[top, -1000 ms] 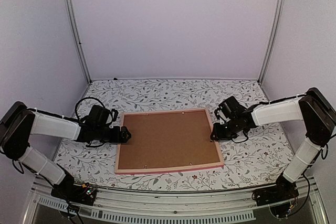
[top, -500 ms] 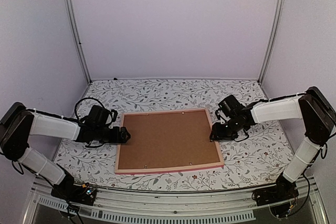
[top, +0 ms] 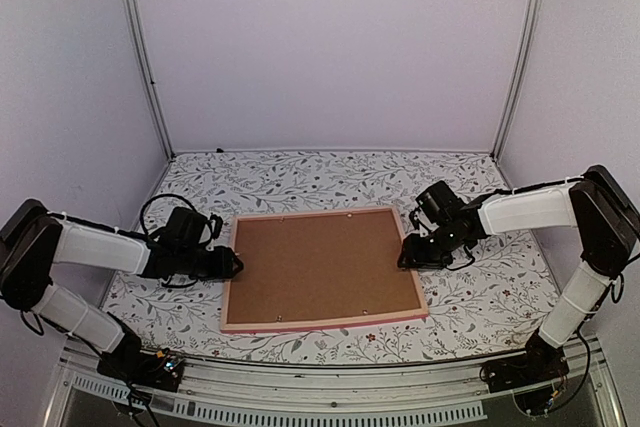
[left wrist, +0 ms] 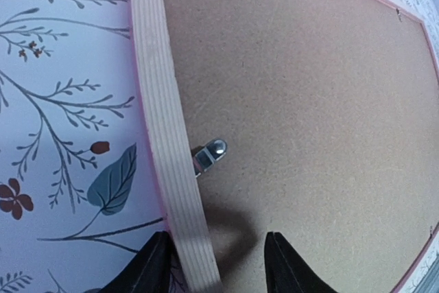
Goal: Put the photo into the frame
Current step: Press the fastener onto the backboard.
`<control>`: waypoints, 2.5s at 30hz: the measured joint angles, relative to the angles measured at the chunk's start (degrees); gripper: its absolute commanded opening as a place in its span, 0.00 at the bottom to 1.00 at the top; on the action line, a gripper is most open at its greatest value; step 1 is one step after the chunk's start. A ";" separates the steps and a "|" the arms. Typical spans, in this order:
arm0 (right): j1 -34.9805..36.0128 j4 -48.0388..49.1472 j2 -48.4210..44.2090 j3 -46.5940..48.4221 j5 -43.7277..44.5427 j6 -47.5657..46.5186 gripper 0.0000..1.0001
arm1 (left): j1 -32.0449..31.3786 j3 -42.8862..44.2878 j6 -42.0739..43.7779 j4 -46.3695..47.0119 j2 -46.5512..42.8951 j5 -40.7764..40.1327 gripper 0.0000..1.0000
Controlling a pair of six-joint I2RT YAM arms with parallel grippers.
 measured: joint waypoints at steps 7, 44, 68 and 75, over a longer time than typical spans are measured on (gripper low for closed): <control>-0.35 -0.90 0.00 0.02 0.11 -0.02 0.53 | -4.22 -2.40 -3.82 0.50 -2.73 0.07 0.42; -5.38 -5.70 1.92 5.53 7.56 -2.19 0.47 | -12.07 1.09 -5.46 -6.23 -5.73 -5.16 0.62; -5.42 -4.50 1.29 3.21 6.32 -2.38 0.43 | -12.07 1.90 -4.87 -7.06 -5.01 -5.33 0.62; -5.46 -4.11 1.40 3.21 6.75 -2.75 0.41 | -12.07 1.90 -4.87 -7.06 -5.01 -5.33 0.62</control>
